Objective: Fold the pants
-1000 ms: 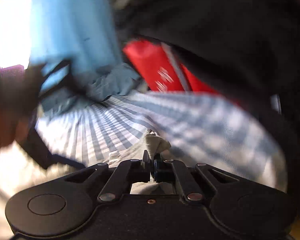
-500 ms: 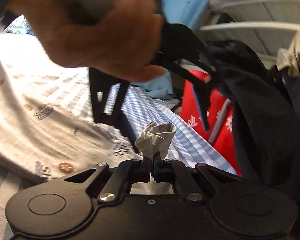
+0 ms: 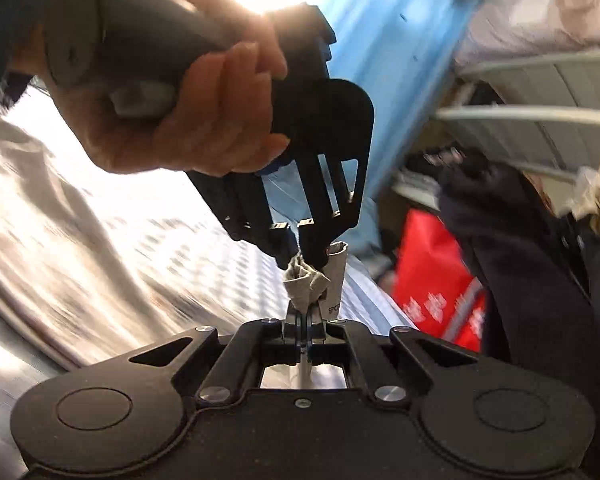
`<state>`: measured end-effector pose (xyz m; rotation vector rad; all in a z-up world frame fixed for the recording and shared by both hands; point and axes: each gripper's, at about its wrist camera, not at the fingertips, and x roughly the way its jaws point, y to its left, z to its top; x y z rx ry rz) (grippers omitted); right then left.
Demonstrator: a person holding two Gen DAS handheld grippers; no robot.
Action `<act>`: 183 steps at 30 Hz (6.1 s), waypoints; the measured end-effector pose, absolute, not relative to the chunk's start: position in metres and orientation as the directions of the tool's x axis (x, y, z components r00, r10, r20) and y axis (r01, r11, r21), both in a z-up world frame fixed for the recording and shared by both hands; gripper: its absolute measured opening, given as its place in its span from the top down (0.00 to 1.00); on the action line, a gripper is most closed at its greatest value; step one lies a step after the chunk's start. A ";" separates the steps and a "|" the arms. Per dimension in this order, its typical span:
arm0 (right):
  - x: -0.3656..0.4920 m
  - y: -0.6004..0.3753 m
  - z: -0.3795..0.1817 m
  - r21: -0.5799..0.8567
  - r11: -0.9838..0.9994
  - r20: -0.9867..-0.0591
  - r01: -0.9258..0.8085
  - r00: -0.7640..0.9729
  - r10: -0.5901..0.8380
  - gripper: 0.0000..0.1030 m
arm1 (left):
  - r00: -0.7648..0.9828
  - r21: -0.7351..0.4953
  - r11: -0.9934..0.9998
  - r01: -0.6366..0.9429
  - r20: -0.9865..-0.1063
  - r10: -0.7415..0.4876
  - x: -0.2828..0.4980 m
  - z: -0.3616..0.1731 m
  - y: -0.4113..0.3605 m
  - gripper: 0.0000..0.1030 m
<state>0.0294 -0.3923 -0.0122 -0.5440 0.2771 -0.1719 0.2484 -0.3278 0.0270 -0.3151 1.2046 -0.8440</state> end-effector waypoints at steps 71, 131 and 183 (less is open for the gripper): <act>0.111 -0.296 -0.019 -0.506 0.860 -0.237 0.063 0.949 -0.208 0.01 | 0.776 -0.037 0.991 0.130 -0.619 -0.125 0.204 -0.007 -0.046 0.03; 0.271 -0.135 -0.062 -0.486 0.829 -0.474 -0.276 0.881 0.016 0.01 | 0.830 -0.327 0.920 -0.215 -0.558 -0.004 0.177 -0.052 0.193 0.70; 0.103 -0.304 -0.013 -0.028 1.000 -0.359 -0.011 0.933 0.001 0.01 | 0.861 -0.091 0.948 0.306 -0.399 -0.316 0.179 0.106 0.003 0.90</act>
